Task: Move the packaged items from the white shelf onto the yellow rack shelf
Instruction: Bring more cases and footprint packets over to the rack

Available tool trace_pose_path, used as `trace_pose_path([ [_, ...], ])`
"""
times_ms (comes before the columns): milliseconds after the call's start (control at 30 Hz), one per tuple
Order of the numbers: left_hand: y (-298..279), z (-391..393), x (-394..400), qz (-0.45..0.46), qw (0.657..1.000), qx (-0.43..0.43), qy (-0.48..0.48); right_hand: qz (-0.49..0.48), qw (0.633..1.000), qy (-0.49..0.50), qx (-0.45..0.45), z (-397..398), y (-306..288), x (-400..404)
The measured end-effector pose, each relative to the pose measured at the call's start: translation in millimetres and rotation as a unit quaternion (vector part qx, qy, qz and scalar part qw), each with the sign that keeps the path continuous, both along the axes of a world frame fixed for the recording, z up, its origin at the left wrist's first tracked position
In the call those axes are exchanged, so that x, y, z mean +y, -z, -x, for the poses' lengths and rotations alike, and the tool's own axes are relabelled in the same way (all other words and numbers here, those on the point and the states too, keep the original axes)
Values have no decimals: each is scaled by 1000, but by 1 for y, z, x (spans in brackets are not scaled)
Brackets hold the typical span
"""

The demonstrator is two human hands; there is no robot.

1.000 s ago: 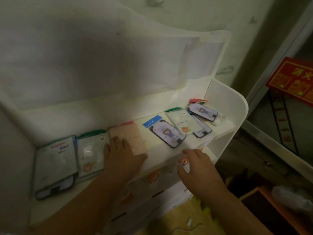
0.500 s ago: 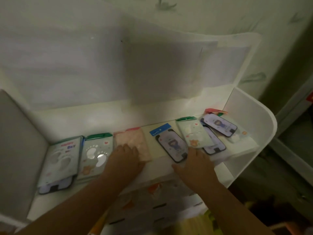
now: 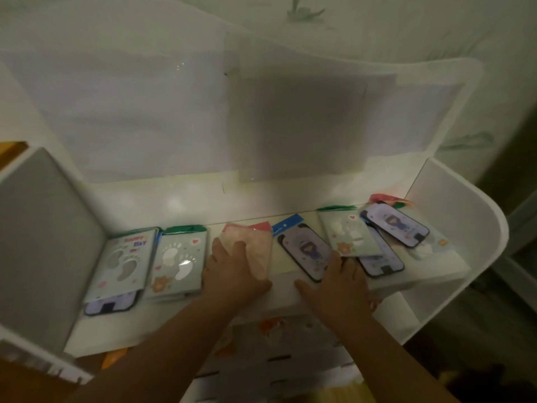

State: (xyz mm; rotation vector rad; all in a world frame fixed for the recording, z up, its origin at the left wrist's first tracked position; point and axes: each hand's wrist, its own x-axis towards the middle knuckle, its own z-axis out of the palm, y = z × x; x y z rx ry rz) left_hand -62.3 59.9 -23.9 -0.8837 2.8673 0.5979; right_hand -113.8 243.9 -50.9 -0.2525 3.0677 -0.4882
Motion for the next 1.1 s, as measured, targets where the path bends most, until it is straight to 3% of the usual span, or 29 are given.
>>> trace_pose_path([
  [133,-9,2,-10,-36,999,-36,-5,32,999,4,1,2,4,1],
  [333,-18,-17,-15,-86,992,96,-2,68,998,-7,17,10,6,5],
  [467,-26,-29,-8,-204,951,228,-51,85,995,-20,49,15,4,6],
  [633,-30,-40,-6,-291,916,244,-129,52,997,-30,48,22,-5,6],
  [933,-45,-51,8,-425,839,292,-176,57,991,-56,-105,22,-28,19],
  [1100,-58,-57,23,-472,800,321,-185,218,945,-37,-240,33,-41,38],
])
